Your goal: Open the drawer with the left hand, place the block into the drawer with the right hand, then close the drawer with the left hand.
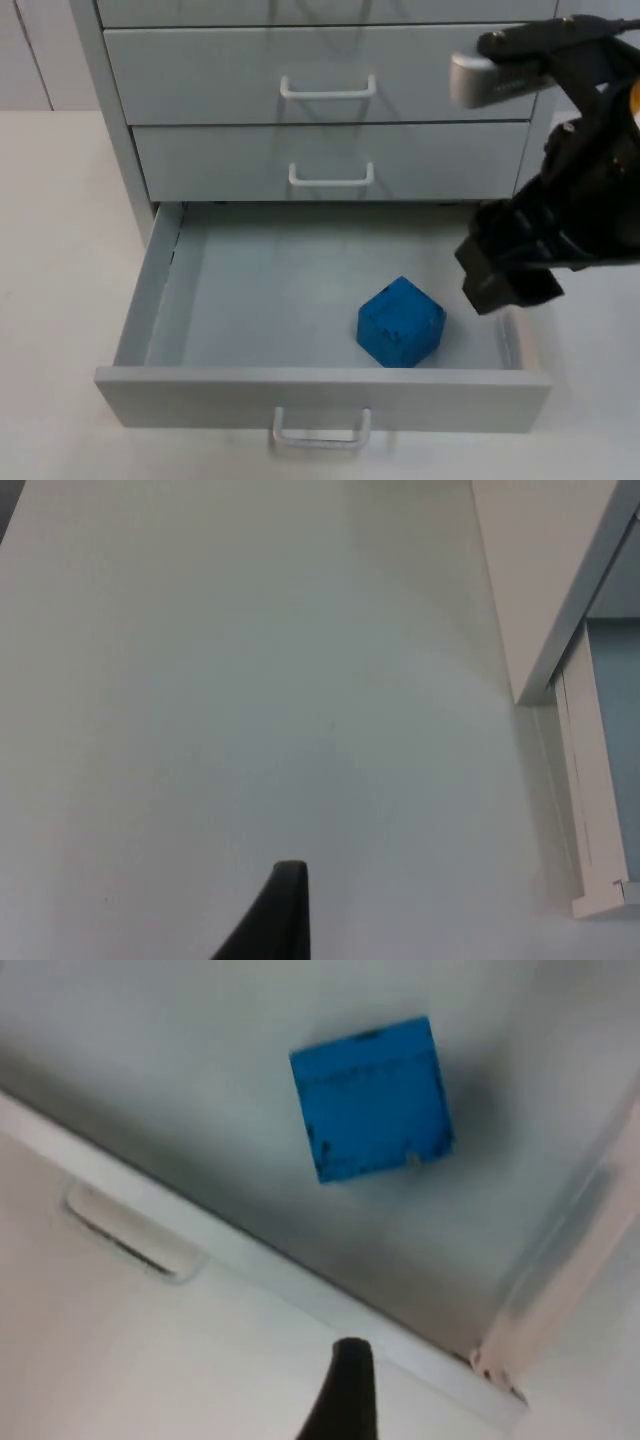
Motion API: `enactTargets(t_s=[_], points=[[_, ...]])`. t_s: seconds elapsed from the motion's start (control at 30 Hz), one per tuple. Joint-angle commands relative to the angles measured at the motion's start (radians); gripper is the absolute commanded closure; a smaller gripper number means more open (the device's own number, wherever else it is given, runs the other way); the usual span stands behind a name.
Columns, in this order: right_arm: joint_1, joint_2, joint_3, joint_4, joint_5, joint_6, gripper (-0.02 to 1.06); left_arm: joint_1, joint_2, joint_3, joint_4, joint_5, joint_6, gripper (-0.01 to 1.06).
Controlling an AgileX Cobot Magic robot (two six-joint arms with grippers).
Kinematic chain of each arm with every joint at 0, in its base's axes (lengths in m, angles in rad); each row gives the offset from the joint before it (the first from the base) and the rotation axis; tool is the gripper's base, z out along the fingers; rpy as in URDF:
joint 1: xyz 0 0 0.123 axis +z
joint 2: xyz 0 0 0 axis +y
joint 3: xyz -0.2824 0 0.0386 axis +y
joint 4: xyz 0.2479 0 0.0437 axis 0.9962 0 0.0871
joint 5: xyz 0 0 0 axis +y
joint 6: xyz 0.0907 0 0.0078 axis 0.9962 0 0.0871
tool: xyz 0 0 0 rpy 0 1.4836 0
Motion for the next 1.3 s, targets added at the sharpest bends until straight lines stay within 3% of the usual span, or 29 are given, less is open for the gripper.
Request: enactTargets(t_s=[0.0, 0.27, 0.5, 0.57, 0.6, 0.73, 0.9, 1.27], points=[[-0.002, -0.019, 0.011, 0.002, 0.020, -0.021, 0.34, 0.004, -0.003, 0.006, -0.009, -0.011, -0.004, 0.00], [-0.116, -0.061, 0.060, 0.002, 0.062, -0.053, 0.34, 0.004, -0.003, 0.006, -0.009, -0.013, -0.004, 0.00], [-0.362, -0.168, 0.130, 0.016, 0.094, -0.105, 0.34, 0.004, -0.003, 0.006, -0.011, -0.012, -0.004, 0.00], [-0.451, -0.211, 0.140, 0.057, 0.123, -0.165, 0.34, 0.004, -0.003, 0.006, -0.014, -0.010, -0.004, 0.00], [-0.451, -0.211, 0.140, 0.057, 0.123, -0.165, 0.34, 0.004, -0.003, 0.006, -0.014, -0.010, -0.004, 0.00], [-0.656, -0.288, 0.140, 0.134, 0.174, -0.276, 0.34, 0.004, -0.003, 0.006, -0.021, -0.006, -0.004, 0.00], [-0.781, -0.334, 0.142, 0.133, 0.214, -0.303, 0.34, 0.004, -0.003, 0.006, -0.023, -0.006, -0.004, 0.00], [-0.787, -0.344, 0.146, 0.133, 0.194, -0.313, 0.34, 0.004, -0.003, 0.006, -0.025, 0.001, -0.004, 0.00]])
